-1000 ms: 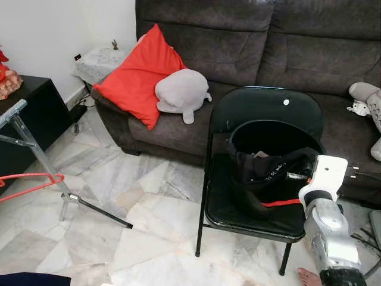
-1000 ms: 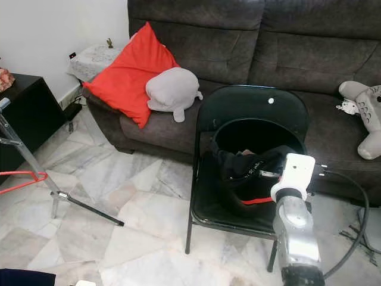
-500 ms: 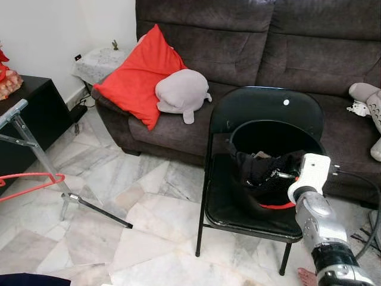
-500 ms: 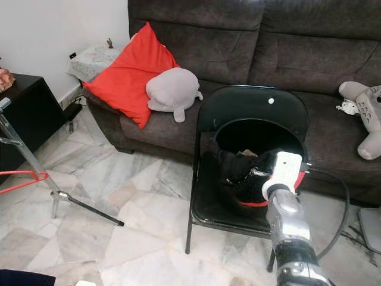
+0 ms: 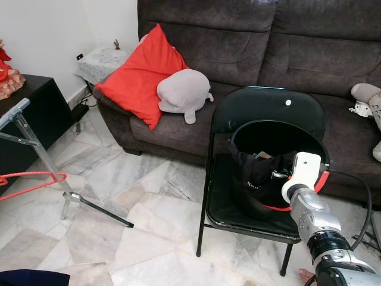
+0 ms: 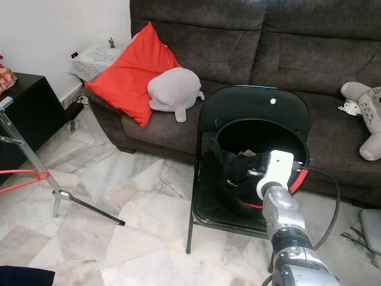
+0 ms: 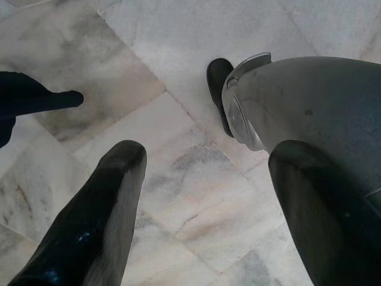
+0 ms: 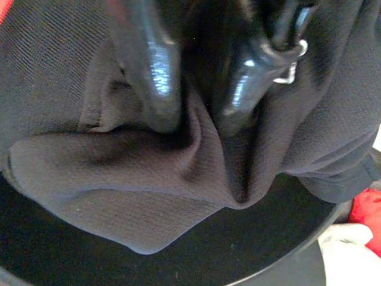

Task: Hang hanger

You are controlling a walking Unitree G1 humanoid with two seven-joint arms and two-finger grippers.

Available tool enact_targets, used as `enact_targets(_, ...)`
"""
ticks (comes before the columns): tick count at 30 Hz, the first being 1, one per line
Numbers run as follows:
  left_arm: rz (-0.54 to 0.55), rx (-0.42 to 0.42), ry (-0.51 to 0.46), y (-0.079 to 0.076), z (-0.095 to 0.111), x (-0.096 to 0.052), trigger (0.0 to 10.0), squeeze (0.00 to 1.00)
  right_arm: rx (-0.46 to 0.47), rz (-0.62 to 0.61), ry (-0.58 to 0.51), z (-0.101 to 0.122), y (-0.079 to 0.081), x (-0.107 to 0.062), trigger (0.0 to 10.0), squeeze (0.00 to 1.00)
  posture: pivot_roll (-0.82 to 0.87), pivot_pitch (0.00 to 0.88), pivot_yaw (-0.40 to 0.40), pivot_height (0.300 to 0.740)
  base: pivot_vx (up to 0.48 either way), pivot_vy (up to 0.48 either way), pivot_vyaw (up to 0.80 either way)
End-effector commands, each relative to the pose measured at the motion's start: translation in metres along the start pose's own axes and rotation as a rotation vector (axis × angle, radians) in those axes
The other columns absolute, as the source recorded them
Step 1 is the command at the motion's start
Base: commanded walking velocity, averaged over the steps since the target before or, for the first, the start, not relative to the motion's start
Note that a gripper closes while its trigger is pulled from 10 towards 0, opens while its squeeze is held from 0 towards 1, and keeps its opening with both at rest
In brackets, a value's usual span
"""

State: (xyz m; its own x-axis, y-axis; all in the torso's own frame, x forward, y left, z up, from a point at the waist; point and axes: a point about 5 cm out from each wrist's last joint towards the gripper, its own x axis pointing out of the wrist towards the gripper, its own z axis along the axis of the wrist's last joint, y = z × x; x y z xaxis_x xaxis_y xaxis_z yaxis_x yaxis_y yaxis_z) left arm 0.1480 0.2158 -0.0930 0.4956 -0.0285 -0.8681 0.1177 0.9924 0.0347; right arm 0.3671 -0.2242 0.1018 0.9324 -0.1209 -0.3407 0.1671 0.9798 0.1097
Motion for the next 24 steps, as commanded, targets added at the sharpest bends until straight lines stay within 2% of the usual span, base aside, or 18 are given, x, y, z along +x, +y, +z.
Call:
enact_targets(1,-0.011,0.015,0.028,-0.003,-0.005,0.000,10.0,0.00,0.058,0.003,0.038,-0.005,0.000,0.000,10.0,1.00,-0.08,0.125,0.058,0.721,0.000,0.000,0.00)
enact_targets(2,-0.014,0.015,0.027,-0.003,-0.005,0.000,10.0,0.00,0.091,0.009,0.052,-0.008,0.000,0.000,10.0,1.00,-0.08,0.125,0.058,0.721,0.000,0.000,0.00)
enact_targets(6,-0.016,0.015,0.028,-0.003,-0.005,0.000,10.0,0.00,0.128,0.021,0.062,-0.010,0.000,0.000,10.0,1.00,-0.08,0.125,0.058,0.721,0.000,0.000,0.00)
enact_targets(9,-0.016,0.016,0.028,-0.004,-0.003,0.001,10.0,0.00,0.250,0.033,0.051,-0.006,0.001,0.000,10.0,1.00,-0.08,0.125,0.059,0.721,0.000,0.000,0.00)
enact_targets(10,-0.016,0.017,0.028,-0.004,-0.003,0.001,10.0,0.00,0.263,0.040,0.044,-0.004,0.001,0.001,10.0,1.00,-0.08,0.125,0.059,0.721,0.000,0.000,0.00)
enact_targets(16,-0.010,0.018,0.024,-0.004,-0.002,0.001,10.0,0.00,0.269,0.033,-0.026,0.015,-0.002,0.002,10.0,1.00,-0.08,0.121,0.060,0.721,0.000,0.000,0.00)
enact_targets(21,-0.009,0.018,0.023,-0.005,-0.001,0.001,10.0,0.00,0.270,0.038,-0.040,0.022,-0.003,0.003,10.0,1.00,-0.08,0.120,0.061,0.721,0.000,0.000,0.00)
enact_targets(22,-0.009,0.018,0.023,-0.005,-0.001,0.001,10.0,0.00,0.263,0.041,-0.042,0.024,-0.003,0.003,10.0,1.00,-0.08,0.118,0.062,0.721,0.000,0.000,0.00)
enact_targets(23,-0.008,0.019,0.023,-0.005,-0.002,0.001,10.0,0.00,0.208,0.040,-0.047,0.027,-0.004,0.004,10.0,1.00,-0.08,0.118,0.061,0.721,0.000,0.000,0.00)
enact_targets(24,-0.008,0.019,0.023,-0.005,-0.002,0.001,10.0,0.00,0.208,0.040,-0.047,0.027,-0.004,0.004,10.0,1.00,-0.08,0.118,0.061,0.721,0.000,0.000,0.00)
